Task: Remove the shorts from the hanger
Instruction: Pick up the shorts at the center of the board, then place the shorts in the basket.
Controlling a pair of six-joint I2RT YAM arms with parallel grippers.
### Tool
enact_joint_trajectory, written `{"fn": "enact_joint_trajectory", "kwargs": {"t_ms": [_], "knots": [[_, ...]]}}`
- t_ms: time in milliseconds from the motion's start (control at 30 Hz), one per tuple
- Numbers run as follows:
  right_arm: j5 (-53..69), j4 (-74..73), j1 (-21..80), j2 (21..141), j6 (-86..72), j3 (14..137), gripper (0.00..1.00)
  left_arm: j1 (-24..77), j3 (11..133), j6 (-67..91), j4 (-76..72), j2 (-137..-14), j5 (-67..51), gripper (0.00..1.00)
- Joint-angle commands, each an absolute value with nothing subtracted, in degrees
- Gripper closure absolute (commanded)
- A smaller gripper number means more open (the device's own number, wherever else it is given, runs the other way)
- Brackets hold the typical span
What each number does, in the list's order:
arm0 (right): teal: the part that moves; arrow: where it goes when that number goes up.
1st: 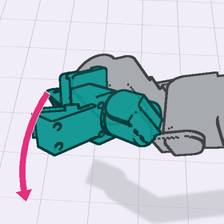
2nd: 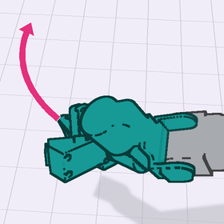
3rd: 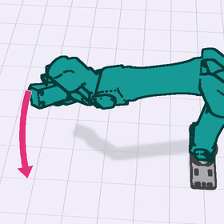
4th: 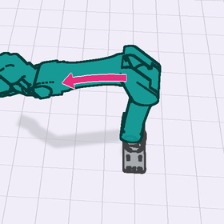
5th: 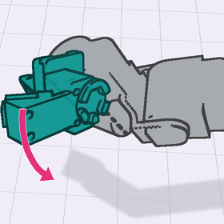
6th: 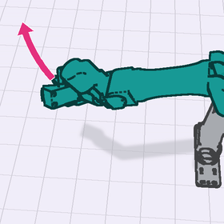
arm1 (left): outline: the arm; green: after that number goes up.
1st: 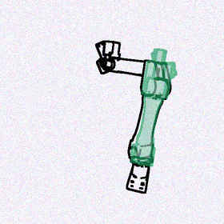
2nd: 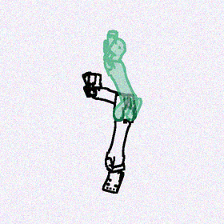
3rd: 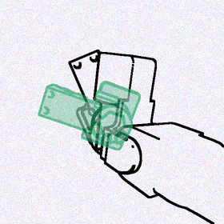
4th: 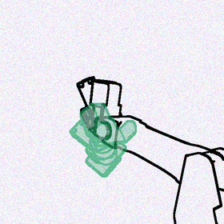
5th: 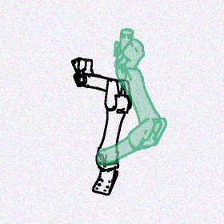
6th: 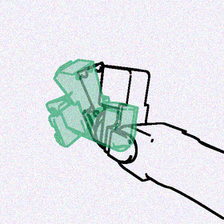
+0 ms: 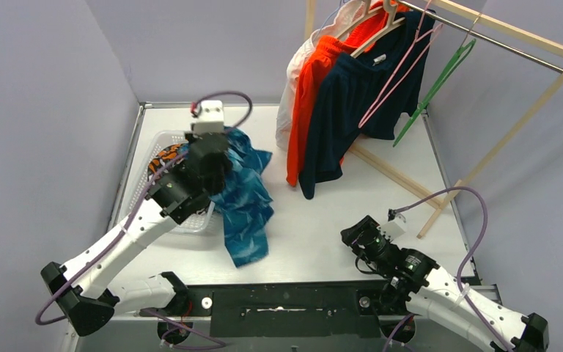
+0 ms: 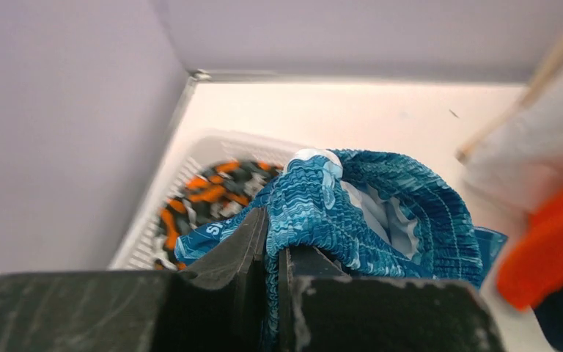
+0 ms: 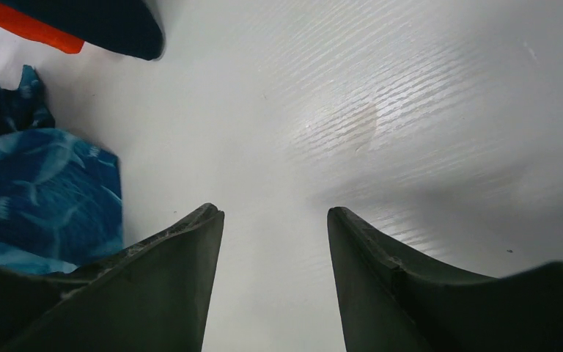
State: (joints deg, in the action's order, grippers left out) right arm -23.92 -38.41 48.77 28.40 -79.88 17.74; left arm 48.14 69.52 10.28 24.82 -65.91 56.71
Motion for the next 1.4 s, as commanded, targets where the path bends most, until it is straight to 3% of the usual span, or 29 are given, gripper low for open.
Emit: {"fn": "enact_joint_trajectory", "kwargs": {"t_ms": [0, 367, 633, 733, 867, 1233, 1367], "knots": [[-24.0, -32.5, 48.5, 30.3, -78.6, 17.6, 0.45, 37.5, 79.4, -7.1, 10.8, -65.7, 54.9, 1.0], [-22.1, -27.0, 48.5, 35.6, -74.8, 18.7, 0.44, 33.1, 103.3, -26.0, 4.0, -76.3, 65.6, 1.0], [-21.0, -25.0, 48.4, 36.9, -74.2, 18.0, 0.44, 32.3, 93.6, -19.7, 8.3, -70.9, 67.7, 1.0], [-20.4, -24.6, 48.5, 37.1, -74.2, 18.1, 0.44, 27.3, 89.7, -4.9, 21.0, -71.0, 62.1, 1.0], [-19.6, -24.6, 48.5, 37.3, -74.2, 18.1, 0.44, 13.4, 87.0, 11.1, 33.8, -73.8, 41.2, 1.0], [-19.0, -25.0, 48.4, 37.5, -73.2, 18.6, 0.43, 1.2, 79.9, 17.0, 33.7, -83.4, 14.3, 1.0], [-19.7, -24.8, 48.4, 37.9, -73.2, 19.1, 0.43, -1.6, 75.2, 20.2, 31.0, -87.3, 11.7, 1.0]]}}
